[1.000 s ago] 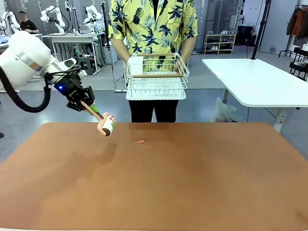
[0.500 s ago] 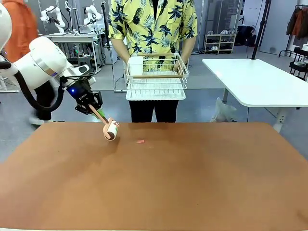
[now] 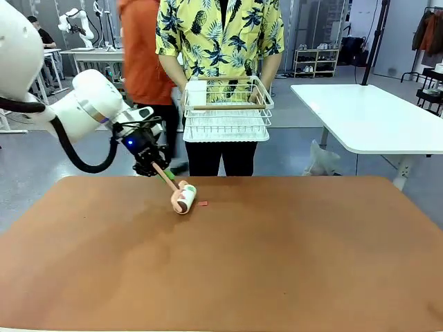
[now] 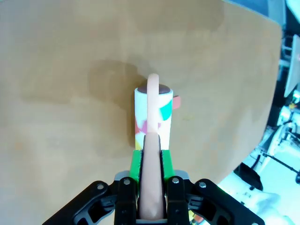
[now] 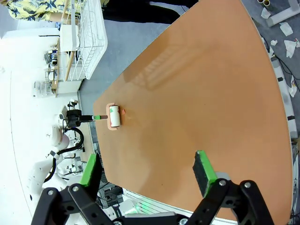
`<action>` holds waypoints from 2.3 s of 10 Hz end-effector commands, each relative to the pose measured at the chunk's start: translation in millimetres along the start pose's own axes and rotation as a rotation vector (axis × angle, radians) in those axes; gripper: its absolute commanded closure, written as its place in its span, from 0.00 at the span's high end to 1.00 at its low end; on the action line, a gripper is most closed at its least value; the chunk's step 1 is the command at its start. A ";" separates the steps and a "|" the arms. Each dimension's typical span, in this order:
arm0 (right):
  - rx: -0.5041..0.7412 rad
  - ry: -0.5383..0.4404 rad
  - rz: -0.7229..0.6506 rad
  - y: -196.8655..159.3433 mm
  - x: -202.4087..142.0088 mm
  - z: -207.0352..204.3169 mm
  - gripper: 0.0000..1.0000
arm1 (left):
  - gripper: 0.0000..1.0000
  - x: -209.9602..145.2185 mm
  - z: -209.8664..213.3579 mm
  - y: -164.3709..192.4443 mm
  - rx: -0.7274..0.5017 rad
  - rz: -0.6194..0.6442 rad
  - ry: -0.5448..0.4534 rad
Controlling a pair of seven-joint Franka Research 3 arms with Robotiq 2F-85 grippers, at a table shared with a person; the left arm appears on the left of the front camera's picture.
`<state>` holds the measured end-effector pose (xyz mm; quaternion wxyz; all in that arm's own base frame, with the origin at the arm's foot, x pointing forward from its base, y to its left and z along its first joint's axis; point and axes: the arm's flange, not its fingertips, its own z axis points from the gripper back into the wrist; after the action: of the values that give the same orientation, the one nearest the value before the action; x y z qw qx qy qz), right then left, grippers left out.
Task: Clean the table.
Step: Clean the table with the Lint Roller when the human lifts the Dish drying rack.
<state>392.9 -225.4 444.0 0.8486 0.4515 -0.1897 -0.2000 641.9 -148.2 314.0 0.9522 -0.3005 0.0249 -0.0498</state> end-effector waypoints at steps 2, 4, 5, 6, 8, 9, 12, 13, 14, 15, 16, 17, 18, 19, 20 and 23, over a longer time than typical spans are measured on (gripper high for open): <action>0.015 -0.003 0.001 1.8 -0.9 1.7 1.00 | 0.21 2.8 -50.8 -24.3 -0.004 0.006 0.055; 0.015 -0.003 0.001 1.8 -0.9 1.7 1.00 | 0.21 -1.9 -70.6 -61.7 -0.049 0.053 0.015; 0.015 -0.003 0.001 1.8 -0.9 1.7 1.00 | 0.21 -3.9 -73.6 -77.1 -0.065 0.048 -0.003; 0.015 -0.003 0.001 1.8 -0.9 1.7 1.00 | 0.21 -2.9 -72.7 -88.6 -0.066 0.126 -0.030; 0.015 -0.003 0.001 1.8 -0.9 1.7 1.00 | 0.21 -8.0 -53.4 -118.0 -0.063 0.133 -0.092; 0.015 -0.003 0.001 1.8 -0.9 1.7 1.00 | 0.21 -12.1 -42.3 -130.9 -0.072 0.113 -0.107; 0.015 -0.003 0.001 1.8 -0.9 1.7 1.00 | 0.21 -32.9 10.5 -166.3 -0.076 0.055 -0.131; 0.015 -0.003 0.001 1.8 -0.9 1.7 1.00 | 0.21 -39.5 25.7 -177.1 -0.073 0.024 -0.131; 0.015 -0.003 0.001 1.8 -0.9 1.7 1.00 | 0.21 -42.1 33.3 -180.9 -0.070 0.022 -0.129; 0.015 -0.003 0.001 1.8 -0.9 1.7 1.00 | 0.21 -44.3 35.6 -182.0 -0.074 0.026 -0.105; 0.015 -0.003 0.001 1.8 -0.9 1.7 1.00 | 0.21 -45.5 38.0 -183.4 -0.062 0.020 -0.112; 0.015 -0.003 0.001 1.8 -0.9 1.7 1.00 | 0.21 -47.4 40.0 -186.1 -0.055 0.011 -0.120; 0.015 -0.003 0.001 1.8 -0.9 1.7 1.00 | 0.21 -49.1 42.4 -186.9 -0.045 0.009 -0.125; 0.015 -0.003 0.001 1.8 -0.9 1.7 1.00 | 0.21 -59.9 57.4 -185.3 -0.018 -0.024 -0.089; 0.015 -0.003 0.001 1.8 -0.9 1.7 1.00 | 0.21 -100.3 99.6 -174.1 0.077 -0.149 0.027; 0.015 -0.003 0.001 1.8 -0.9 1.7 1.00 | 0.21 -210.7 247.1 -90.0 0.418 -0.146 -0.062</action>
<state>392.5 -226.0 444.6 0.8484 0.4514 -0.1906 -0.2003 478.6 -101.3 560.1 0.9834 -0.1447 -0.0122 -0.1093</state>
